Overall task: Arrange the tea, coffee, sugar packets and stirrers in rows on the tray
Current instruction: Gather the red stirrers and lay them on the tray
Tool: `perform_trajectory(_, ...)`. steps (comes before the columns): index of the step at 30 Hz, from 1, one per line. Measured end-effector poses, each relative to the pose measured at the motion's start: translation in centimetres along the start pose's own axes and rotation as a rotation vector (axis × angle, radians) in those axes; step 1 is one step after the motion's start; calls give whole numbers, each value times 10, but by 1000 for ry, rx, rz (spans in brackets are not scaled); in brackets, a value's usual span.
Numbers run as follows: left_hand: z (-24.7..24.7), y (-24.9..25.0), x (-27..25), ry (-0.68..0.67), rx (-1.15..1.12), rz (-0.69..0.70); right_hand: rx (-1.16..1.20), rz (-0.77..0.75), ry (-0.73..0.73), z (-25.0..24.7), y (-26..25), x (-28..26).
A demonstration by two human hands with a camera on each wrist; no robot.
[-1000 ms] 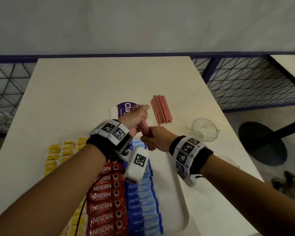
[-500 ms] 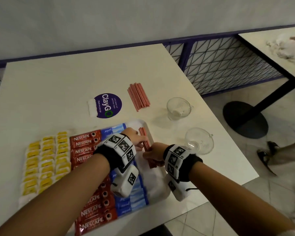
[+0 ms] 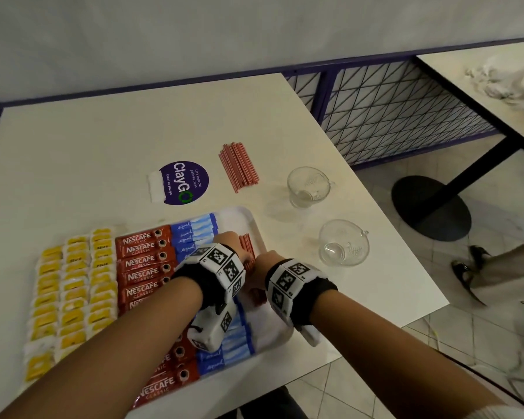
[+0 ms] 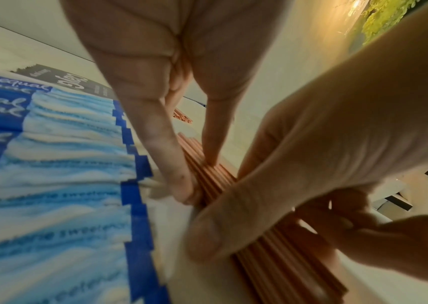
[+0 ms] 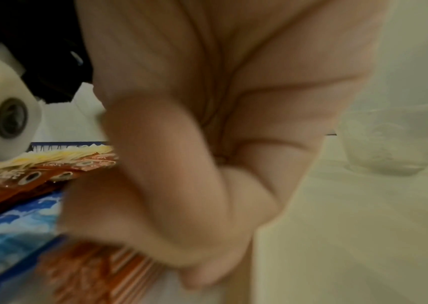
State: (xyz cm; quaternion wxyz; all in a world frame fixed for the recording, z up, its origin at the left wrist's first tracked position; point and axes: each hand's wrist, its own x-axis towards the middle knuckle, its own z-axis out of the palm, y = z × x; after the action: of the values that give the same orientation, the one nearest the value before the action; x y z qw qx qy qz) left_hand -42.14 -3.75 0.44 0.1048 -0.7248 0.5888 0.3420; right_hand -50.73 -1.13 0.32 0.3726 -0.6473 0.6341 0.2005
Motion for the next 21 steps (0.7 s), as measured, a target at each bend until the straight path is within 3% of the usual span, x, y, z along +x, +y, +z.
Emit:
perform_trajectory(7,0,0,-3,17,-30,-24,86,20,69,-3,5,-2)
perform_trajectory(15,-5,-7,-3,-31,-109,2,31,-29,116,-16,8,-13)
perform_trajectory(21,-25,-10,2,-59,-329,23,43,20,134,-40,1,-4)
